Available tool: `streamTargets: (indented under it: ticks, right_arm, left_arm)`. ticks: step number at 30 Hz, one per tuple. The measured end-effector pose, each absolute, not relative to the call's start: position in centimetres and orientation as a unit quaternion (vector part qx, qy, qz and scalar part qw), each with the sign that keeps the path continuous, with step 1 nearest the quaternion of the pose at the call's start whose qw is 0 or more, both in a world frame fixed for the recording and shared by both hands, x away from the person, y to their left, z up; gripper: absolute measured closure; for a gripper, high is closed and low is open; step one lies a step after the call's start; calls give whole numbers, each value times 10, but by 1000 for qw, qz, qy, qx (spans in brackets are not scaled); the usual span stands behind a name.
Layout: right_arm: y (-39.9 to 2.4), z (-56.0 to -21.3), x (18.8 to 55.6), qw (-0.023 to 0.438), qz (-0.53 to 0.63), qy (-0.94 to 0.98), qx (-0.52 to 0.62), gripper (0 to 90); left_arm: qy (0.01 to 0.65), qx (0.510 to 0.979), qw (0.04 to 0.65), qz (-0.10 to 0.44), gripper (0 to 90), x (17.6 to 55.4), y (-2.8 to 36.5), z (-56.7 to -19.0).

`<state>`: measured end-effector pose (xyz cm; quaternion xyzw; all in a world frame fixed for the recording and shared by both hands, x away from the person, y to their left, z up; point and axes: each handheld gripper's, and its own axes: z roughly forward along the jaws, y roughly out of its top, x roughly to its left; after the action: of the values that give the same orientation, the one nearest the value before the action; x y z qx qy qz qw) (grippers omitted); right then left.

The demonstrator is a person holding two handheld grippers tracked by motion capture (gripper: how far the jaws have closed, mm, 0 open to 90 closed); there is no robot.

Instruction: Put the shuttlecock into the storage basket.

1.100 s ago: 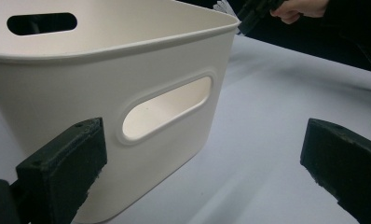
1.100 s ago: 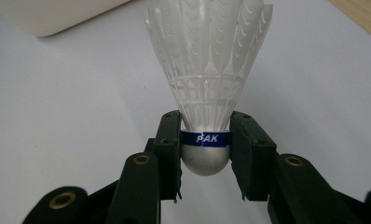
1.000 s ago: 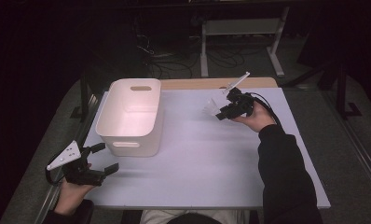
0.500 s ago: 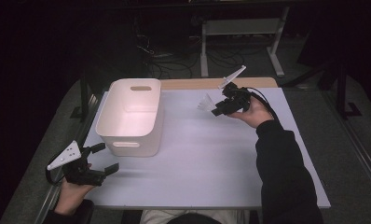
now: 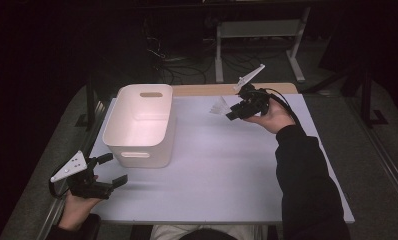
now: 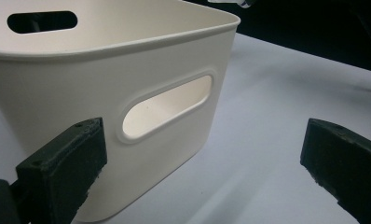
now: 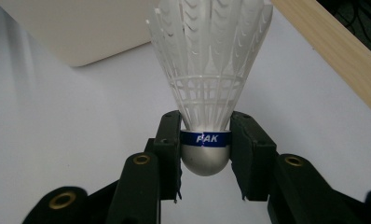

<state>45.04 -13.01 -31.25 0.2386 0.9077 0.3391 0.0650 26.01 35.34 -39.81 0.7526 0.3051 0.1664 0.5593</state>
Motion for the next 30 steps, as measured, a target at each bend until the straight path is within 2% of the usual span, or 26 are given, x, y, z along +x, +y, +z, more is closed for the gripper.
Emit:
streamTargets:
  ticks: [15, 30]
  right_arm:
    - [-117, -292, 448, 71, 346, 909, 222, 641]
    - [-81, -274, 444, 74, 346, 918, 182, 641]
  left_arm:
    - [306, 752, 559, 166, 1, 260, 353, -398]
    - [306, 752, 560, 166, 1, 260, 353, -398]
